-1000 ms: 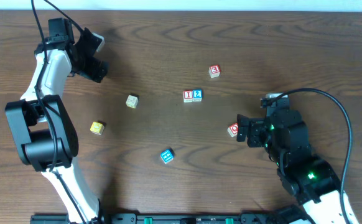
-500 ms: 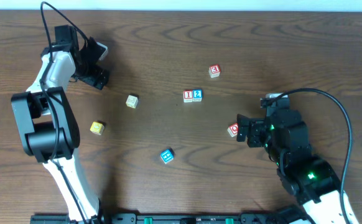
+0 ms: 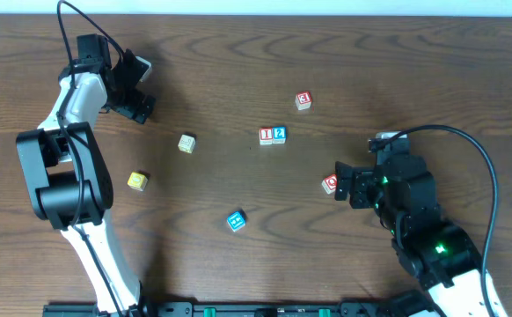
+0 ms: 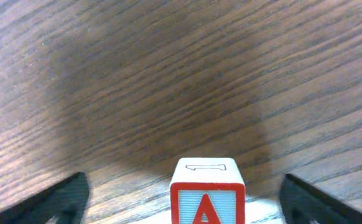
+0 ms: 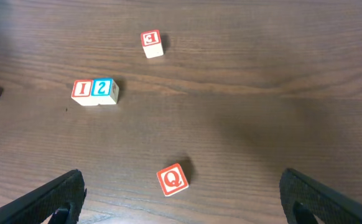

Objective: Spell out Ai2
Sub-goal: 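Lower the left gripper and close it on the red 'A' block, then lift the 'A' block with the left gripper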

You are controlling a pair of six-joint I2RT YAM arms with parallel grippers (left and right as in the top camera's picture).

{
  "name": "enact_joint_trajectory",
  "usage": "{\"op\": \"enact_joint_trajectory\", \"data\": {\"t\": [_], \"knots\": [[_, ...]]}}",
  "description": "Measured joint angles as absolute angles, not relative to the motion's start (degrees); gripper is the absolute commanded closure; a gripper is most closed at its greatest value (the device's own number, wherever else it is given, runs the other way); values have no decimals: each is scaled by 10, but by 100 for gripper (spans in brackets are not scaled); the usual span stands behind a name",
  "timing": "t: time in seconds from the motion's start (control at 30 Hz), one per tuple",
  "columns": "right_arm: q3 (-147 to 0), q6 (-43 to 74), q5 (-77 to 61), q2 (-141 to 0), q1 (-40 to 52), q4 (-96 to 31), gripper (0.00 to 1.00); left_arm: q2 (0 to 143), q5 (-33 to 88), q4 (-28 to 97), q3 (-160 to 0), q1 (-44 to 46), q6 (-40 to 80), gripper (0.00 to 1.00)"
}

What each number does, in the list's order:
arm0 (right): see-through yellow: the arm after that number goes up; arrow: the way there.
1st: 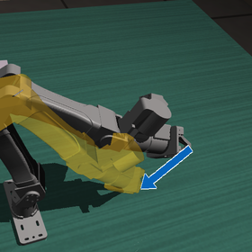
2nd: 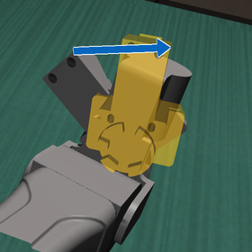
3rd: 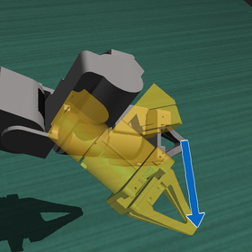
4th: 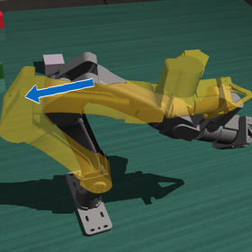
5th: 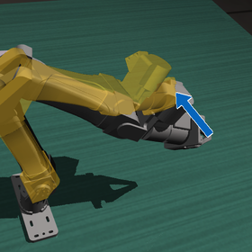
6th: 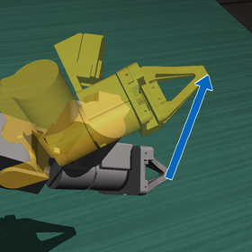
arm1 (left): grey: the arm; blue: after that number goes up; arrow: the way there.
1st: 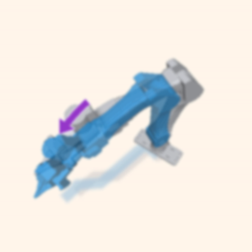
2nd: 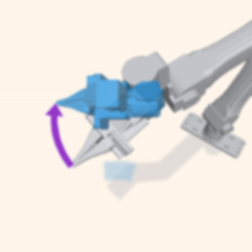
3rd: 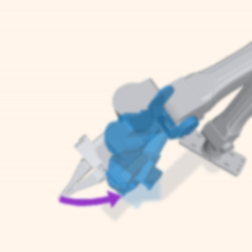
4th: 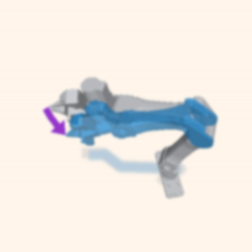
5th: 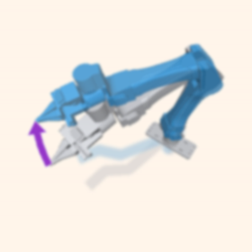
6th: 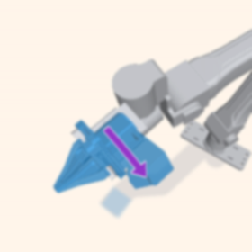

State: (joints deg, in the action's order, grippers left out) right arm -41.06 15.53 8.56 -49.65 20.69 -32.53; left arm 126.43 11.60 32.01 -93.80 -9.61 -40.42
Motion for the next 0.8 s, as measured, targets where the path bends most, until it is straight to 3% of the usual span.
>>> {"op": "enact_joint_trajectory", "data": {"t": [0.13, 0.4, 0.8], "knots": [[-411, 155, 86, -496, 207, -325, 1, 1264, 116, 318, -938, -96, -408, 25], [-411, 155, 86, -496, 207, -325, 1, 1264, 116, 312, -938, -96, -407, 35], [-411, 155, 86, -496, 207, -325, 1, 1264, 116, 311, -938, -96, -405, 43]]}}
